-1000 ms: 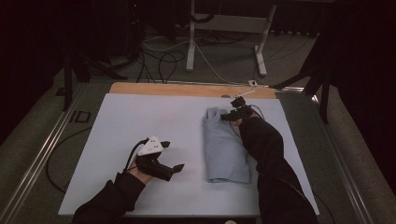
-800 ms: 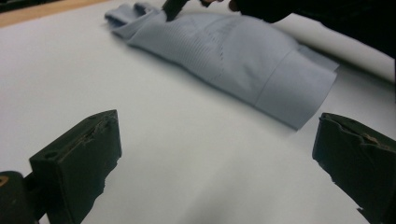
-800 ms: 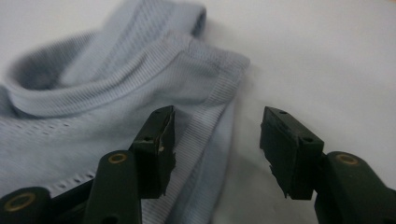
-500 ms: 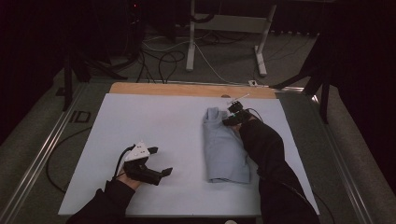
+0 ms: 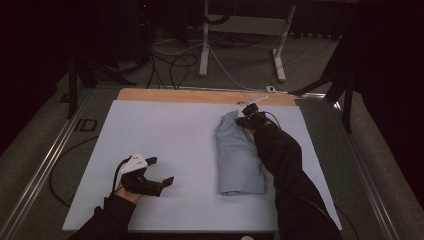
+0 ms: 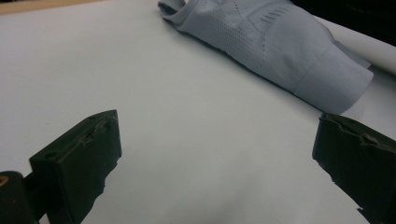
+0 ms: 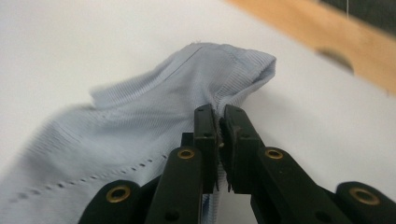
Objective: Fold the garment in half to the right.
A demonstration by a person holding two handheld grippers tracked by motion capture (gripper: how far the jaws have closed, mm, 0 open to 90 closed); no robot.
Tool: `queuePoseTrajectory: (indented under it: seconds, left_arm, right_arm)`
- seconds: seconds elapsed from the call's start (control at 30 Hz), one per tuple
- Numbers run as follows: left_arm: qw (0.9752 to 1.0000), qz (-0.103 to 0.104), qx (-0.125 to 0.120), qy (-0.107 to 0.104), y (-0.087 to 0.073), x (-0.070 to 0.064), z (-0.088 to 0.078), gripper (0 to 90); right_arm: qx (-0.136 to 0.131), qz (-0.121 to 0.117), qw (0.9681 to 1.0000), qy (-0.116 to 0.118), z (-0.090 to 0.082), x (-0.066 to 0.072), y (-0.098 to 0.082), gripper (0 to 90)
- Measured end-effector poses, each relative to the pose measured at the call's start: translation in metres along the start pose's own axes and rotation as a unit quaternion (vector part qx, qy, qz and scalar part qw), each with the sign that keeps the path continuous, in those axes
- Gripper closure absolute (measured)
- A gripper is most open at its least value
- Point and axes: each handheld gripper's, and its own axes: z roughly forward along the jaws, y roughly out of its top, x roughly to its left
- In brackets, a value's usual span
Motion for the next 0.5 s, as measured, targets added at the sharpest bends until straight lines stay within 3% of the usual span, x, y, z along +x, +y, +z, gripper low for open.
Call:
queuePoseTrajectory:
  seconds: [0.17,0.37,0.5]
  left_arm:
    - [1.0000,-0.001,-0.006,0.006,0.000,0.002,-0.001,2.0]
    - [0.9999,-0.003,-0.011,0.007,-0.002,0.004,-0.002,2.0]
    - [0.9999,-0.003,-0.009,0.007,-0.002,0.004,-0.001,2.0]
  right_arm:
    - [-0.030,0.001,0.9995,0.005,0.001,0.005,0.014,84.8]
    - [-0.006,0.024,0.9997,0.004,0.025,0.001,0.005,84.7]
    - [0.003,0.032,0.9995,0.004,0.031,-0.001,-0.001,84.6]
